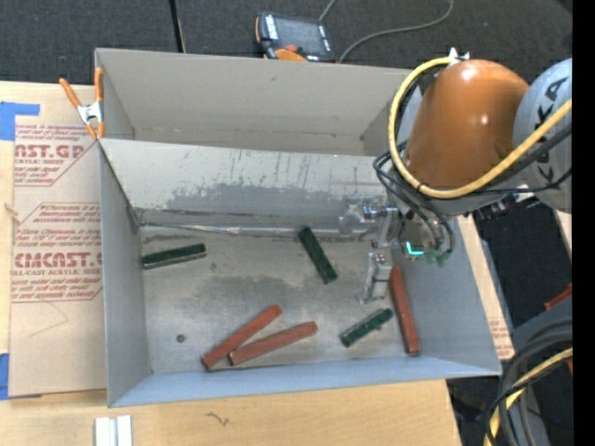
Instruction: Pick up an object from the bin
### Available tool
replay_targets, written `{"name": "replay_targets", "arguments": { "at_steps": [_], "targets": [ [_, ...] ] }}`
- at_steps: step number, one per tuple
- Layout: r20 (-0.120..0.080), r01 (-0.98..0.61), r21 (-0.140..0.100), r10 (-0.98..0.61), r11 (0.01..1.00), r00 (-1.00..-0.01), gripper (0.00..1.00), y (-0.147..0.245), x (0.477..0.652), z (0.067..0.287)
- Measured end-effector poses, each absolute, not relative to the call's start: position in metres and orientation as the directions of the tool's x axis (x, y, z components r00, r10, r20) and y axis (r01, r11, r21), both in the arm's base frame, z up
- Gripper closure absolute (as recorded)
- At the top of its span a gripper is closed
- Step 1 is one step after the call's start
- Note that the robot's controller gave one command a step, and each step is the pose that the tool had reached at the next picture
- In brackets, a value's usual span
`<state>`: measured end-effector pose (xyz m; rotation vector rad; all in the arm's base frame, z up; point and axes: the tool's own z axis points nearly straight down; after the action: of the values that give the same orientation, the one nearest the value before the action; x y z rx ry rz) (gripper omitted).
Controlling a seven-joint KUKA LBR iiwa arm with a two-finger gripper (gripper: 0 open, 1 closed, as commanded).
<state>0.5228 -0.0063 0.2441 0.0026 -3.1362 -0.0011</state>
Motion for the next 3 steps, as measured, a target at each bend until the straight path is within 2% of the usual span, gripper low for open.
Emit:
{"name": "replay_targets", "arguments": {
  "at_steps": [1, 2, 3],
  "targets": [
    [0.004, -0.061, 0.000, -0.061, 0.998, -0.998, 0.00, -0.076, 0.492, 0.066],
    [-0.002, -0.082, -0.001, -0.082, 0.997, -0.997, 0.00, -0.094, 0.486, 0.101],
    [0.001, -0.047, 0.001, -0.047, 0.999, -0.999, 0.00, -0.096, 0.479, 0.099]
  ]
}}
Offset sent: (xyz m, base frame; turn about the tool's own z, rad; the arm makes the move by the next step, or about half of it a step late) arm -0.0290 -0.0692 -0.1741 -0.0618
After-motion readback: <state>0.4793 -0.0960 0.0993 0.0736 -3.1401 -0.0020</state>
